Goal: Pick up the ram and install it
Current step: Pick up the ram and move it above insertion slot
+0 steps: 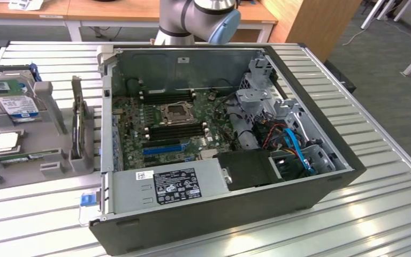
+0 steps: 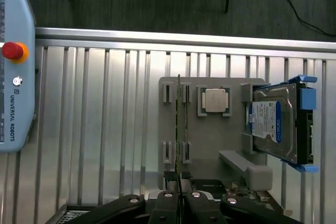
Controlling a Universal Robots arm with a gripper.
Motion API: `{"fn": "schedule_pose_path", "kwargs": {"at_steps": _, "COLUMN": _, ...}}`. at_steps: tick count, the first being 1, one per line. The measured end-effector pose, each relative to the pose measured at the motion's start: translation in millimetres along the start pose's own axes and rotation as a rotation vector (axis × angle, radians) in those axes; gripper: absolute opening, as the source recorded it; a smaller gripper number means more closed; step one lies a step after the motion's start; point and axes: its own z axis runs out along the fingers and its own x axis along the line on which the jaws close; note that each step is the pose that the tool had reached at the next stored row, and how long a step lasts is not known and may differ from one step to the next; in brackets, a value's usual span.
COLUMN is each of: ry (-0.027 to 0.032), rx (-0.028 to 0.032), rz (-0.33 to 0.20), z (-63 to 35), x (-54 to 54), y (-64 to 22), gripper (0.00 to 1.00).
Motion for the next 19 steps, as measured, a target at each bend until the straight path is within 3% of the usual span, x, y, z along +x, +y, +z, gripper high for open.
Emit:
{"fn": "schedule_pose_path", "kwargs": {"at_steps": 12, "ry": -0.0071, "rx": 0.0002, "rz": 0.0, "z": -2.2, "x": 0.3, "y": -24.9, "gripper": 0.12}}
{"fn": "schedule_pose_path", "kwargs": {"at_steps": 19, "ry": -0.0084, "rx": 0.0001, "rz": 0.0, "z": -3.2, "x": 0.6, "y": -38.8, "gripper": 0.12}}
